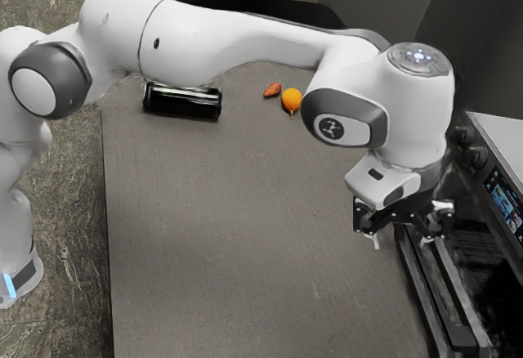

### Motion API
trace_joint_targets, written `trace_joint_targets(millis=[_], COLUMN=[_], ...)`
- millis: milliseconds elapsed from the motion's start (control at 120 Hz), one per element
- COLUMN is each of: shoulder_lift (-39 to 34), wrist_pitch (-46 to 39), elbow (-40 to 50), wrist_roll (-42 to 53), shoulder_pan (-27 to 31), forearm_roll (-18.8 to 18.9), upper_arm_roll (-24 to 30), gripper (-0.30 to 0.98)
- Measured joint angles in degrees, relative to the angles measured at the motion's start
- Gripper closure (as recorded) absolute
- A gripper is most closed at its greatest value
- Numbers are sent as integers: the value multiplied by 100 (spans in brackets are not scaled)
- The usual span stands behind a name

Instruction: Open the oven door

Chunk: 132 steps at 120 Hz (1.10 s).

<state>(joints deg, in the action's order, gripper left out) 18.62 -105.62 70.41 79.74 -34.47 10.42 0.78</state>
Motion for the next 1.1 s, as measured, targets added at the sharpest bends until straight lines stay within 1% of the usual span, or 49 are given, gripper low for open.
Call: trace_joint_targets(millis=[25,50,67,83,117,150,183,217,233,258,283,317,350,383,408,442,475,533,550,575,600,633,683,742,775,817,883,950,967,1000,1058,1100], shoulder_lift=[-200,-393,-507,-603,-729,-855,-982,-1090,-1203,-1382,-1553,-1707,-1721,-1658,-1580,-1401,-1224,-1024,-985,-936,-910,-902,-870,-782,-744,-721,-855,-1604,-1777,-1993,-2146,-2141], wrist_pitch=[5,14,21,42,173,439,946,1539,1824,2212,2560,2959,3295,3557,3697,3806,3881,3967,3986,4007,4014,4000,3974,3901,3856,3808,3747,3551,3484,3357,3101,2946], elbow=[341,674,876,1056,1284,1287,787,142,-206,-708,-1144,-1797,-2309,-2706,-2870,-2935,-2954,-2959,-2948,-2900,-2793,-2542,-2001,-1407,-1244,-1142,-936,53,284,580,831,871], wrist_roll=[-61,-133,-187,-250,-413,-621,-853,-1070,-1156,-1272,-1379,-1503,-1617,-1725,-1807,-1926,-2041,-2230,-2280,-2355,-2428,-2544,-2734,-2987,-3119,-3272,-3547,-3966,-4079,-4294,-4571,-4740], shoulder_pan=[-141,-308,-433,-558,-859,-1183,-1517,-1861,-2026,-2154,-2050,-1671,-1226,-662,-80,927,2302,5358,6096,6823,7196,7395,7468,7522,7588,7623,7581,7554,7467,7093,5871,5395], forearm_roll=[89,191,263,338,556,865,1335,1989,2340,2784,3123,3365,3476,3359,3076,2611,2217,1707,1592,1419,1261,1088,853,381,145,-73,-253,-325,-341,-361,-398,-436], upper_arm_roll=[-11,7,39,95,414,996,1857,2724,3018,3267,3415,3507,3507,3483,3472,3474,3468,3461,3460,3459,3462,3462,3371,2933,2741,2622,2539,2489,2419,2158,1237,866], gripper=[32,43,44,41,32,26,21,17,15,13,11,9,7,6,6,5,4,3,3,3,3,2,2,2,2,2,2,2,2,2,2,2])
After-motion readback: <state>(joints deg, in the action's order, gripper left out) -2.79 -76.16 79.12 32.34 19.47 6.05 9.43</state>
